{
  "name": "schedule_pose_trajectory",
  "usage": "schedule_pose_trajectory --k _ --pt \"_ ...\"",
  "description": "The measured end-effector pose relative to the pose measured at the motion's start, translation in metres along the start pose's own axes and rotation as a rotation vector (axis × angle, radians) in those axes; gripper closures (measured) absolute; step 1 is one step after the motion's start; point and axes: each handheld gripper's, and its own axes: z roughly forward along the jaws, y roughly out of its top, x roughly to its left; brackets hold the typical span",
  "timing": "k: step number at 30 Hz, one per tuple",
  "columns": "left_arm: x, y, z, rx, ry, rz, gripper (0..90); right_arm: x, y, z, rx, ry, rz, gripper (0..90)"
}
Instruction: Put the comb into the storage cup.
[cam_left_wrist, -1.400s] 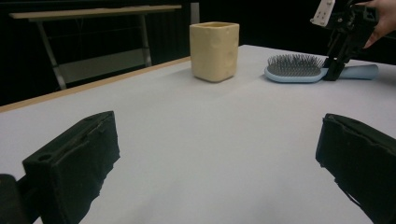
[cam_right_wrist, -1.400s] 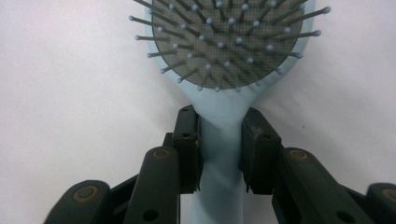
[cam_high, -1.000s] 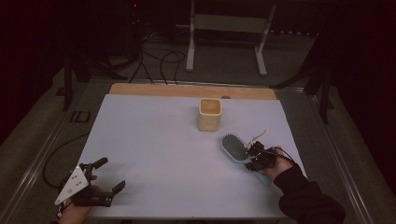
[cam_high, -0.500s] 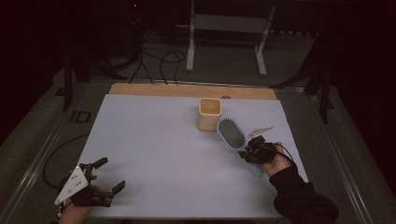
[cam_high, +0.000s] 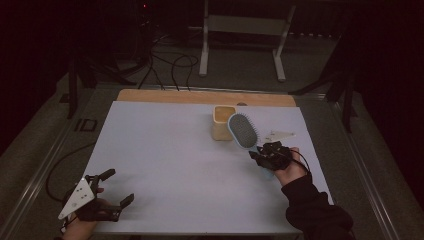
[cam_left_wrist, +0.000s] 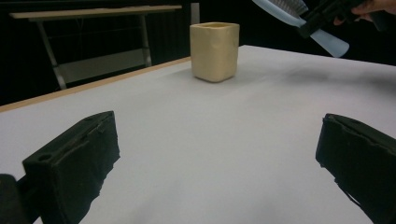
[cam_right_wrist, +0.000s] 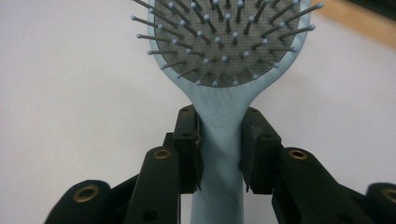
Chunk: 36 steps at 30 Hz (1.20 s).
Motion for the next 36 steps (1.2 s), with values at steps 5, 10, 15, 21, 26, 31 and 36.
schedule_pose_trajectory --k 5,10,15,21,26,31,36 --pt "0.0 0.0 0.0 0.001 0.001 0.0 0.0 0.002 0.007 -0.001 -0.045 0.001 0.003 71.0" --pt "0.0 0.0 0.0 0.001 0.0 0.0 0.0 0.006 0.017 -0.003 -0.127 -0.02 0.007 71.1" --pt "0.0 0.0 0.0 0.0 -0.001 0.0 0.0 0.009 0.028 -0.002 -0.165 -0.008 0.022 71.0" --pt "0.001 0.0 0.0 -0.001 -0.003 -0.002 0.0 0.007 0.041 -0.001 -0.231 -0.014 0.042 71.1" --pt "0.001 0.0 0.0 -0.004 -0.002 -0.004 0.0 0.007 0.049 -0.001 -0.26 -0.013 0.052 71.1" --pt "0.001 0.0 0.0 -0.003 -0.003 -0.003 0.0 0.007 0.06 0.0 -0.295 -0.026 0.052 71.1" --pt "0.001 0.0 -0.001 -0.005 -0.002 -0.004 0.0 0.006 0.073 0.001 -0.341 -0.035 0.063 71.1"
